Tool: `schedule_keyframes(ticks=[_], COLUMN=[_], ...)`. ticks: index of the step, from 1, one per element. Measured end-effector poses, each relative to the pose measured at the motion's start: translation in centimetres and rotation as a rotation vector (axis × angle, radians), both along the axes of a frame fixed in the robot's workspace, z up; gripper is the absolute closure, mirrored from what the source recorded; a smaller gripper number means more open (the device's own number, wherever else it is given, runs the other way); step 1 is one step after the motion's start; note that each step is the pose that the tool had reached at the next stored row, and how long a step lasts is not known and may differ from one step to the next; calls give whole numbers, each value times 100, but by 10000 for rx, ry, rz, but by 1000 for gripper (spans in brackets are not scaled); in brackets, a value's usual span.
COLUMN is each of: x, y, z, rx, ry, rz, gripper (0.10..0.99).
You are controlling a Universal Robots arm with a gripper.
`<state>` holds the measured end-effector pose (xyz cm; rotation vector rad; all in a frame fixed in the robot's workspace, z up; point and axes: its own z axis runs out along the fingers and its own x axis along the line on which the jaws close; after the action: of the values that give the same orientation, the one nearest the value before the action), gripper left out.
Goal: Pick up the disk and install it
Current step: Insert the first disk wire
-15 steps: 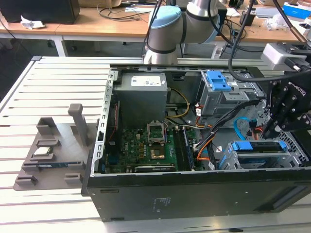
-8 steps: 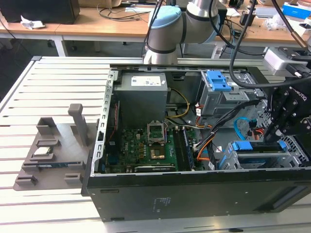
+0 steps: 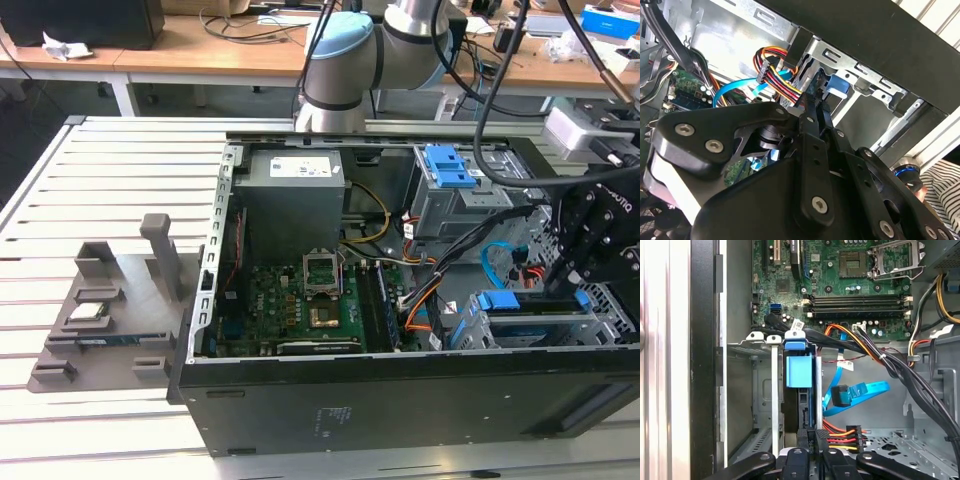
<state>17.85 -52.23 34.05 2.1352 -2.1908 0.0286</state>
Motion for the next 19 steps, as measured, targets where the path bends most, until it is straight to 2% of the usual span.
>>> schedule_keyframes(ticks=[14, 16, 17, 19], x=[7, 6, 6, 6], y=[-22, -22, -21, -22], z=[-75, -83, -77, -48], rx=[0, 14, 1, -4], ry=[0, 2, 0, 1], rz=[0, 0, 0, -1], gripper=[914, 902, 839, 839])
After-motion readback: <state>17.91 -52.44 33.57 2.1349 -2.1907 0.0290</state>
